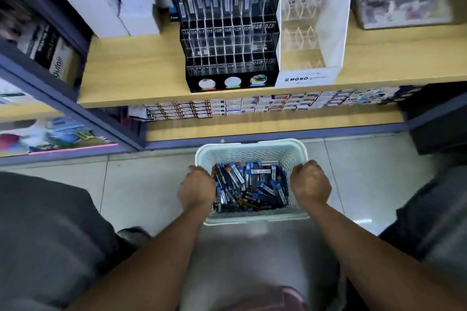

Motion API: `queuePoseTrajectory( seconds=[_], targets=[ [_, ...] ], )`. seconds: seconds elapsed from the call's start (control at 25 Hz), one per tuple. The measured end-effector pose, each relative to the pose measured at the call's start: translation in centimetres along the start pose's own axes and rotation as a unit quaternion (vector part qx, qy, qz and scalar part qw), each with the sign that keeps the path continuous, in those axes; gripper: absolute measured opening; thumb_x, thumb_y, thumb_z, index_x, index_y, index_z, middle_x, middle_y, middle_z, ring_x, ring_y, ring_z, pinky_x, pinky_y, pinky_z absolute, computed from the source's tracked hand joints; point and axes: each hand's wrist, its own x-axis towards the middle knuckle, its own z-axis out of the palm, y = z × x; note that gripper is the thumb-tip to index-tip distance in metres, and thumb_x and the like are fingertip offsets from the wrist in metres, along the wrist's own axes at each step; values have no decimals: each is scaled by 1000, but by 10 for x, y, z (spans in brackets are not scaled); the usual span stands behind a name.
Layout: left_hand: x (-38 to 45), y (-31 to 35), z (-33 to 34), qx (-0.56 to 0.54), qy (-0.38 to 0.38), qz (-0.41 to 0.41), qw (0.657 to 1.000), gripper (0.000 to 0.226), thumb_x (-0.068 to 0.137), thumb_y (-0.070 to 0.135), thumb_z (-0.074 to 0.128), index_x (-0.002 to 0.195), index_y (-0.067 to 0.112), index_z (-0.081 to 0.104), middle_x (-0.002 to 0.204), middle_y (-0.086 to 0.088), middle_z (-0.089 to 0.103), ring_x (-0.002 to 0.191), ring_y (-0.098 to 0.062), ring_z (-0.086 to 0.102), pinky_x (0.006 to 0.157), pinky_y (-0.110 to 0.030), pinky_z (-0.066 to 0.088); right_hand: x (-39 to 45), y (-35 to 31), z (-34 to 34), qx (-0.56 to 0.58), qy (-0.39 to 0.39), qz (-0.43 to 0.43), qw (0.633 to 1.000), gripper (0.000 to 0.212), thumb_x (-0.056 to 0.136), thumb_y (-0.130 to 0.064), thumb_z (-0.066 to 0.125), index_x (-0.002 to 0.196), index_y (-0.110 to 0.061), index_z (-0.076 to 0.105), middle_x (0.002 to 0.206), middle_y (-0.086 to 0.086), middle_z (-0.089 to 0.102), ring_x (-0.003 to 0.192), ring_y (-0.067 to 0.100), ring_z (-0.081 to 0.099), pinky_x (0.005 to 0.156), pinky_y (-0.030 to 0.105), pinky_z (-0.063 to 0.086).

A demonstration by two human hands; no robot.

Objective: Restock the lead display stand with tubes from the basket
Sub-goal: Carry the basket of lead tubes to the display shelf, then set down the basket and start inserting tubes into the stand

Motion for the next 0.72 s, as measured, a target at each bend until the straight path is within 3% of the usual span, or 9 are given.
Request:
queuePoseTrajectory(
  seconds=[0.08, 0.2, 0.36, 0.44, 0.52, 0.64, 0.72],
  targets=[
    [-5, 0, -1, -3, -30, -11, 999, 38, 103, 14, 32, 137, -4, 37, 127, -24, 62, 113, -42, 62, 90, -44, 48, 4, 0, -1, 10, -37, 6, 999, 32, 102, -27, 45, 107, 1, 59, 100, 18, 68, 84, 34, 66, 66, 32, 45],
    [-17, 0, -9, -12, -43, 18, 999, 52, 102, 18, 40, 147, -3, 23, 132, -23, 59, 117, -41, 60, 90, -44, 48, -3, -3, -12, 39, -85, 8, 996, 36, 100, -27, 49, 121, 1, 51, 113, 18, 65, 101, 36, 65, 73, 34, 45],
    [-28, 13, -32, 42, 48, 133, 989, 51, 97, 18, 52, 141, 1, 32, 135, -19, 48, 121, -35, 52, 90, -44, 48, -21, -15, -25, -55, -3, -136, 989, 49, 93, -18, 53, 137, -2, 40, 128, 14, 54, 115, 31, 53, 90, 41, 47],
    [-37, 22, -37, 59, 81, 210, 972, 44, 94, 12, 52, 136, 3, 40, 130, -15, 48, 118, -31, 51, 91, -42, 48, -26, -17, -31, -79, 20, -230, 970, 47, 88, -8, 53, 134, -5, 45, 128, 12, 52, 115, 30, 51, 89, 40, 47],
    [-40, 31, -37, 64, 71, 264, 960, 41, 93, 8, 54, 133, 5, 45, 127, -13, 52, 114, -29, 55, 90, -39, 50, -26, -20, -33, -68, -23, -289, 955, 42, 87, 0, 52, 128, -7, 53, 126, 11, 56, 109, 30, 57, 84, 37, 50],
    [-40, 40, -29, 104, 22, 302, 947, 36, 93, 8, 58, 128, 7, 53, 122, -10, 59, 101, -27, 63, 84, -36, 52, -22, -27, -31, -87, -129, -295, 943, 43, 87, 3, 57, 128, -12, 58, 120, 11, 65, 104, 27, 64, 85, 33, 53],
    [-34, 44, -20, 125, -25, 297, 946, 33, 94, 7, 60, 126, 8, 56, 117, -9, 61, 93, -24, 62, 78, -33, 52, -21, -31, -21, -104, -169, -296, 934, 43, 87, 2, 60, 127, -11, 57, 116, 11, 66, 97, 25, 63, 78, 29, 49]
  ],
)
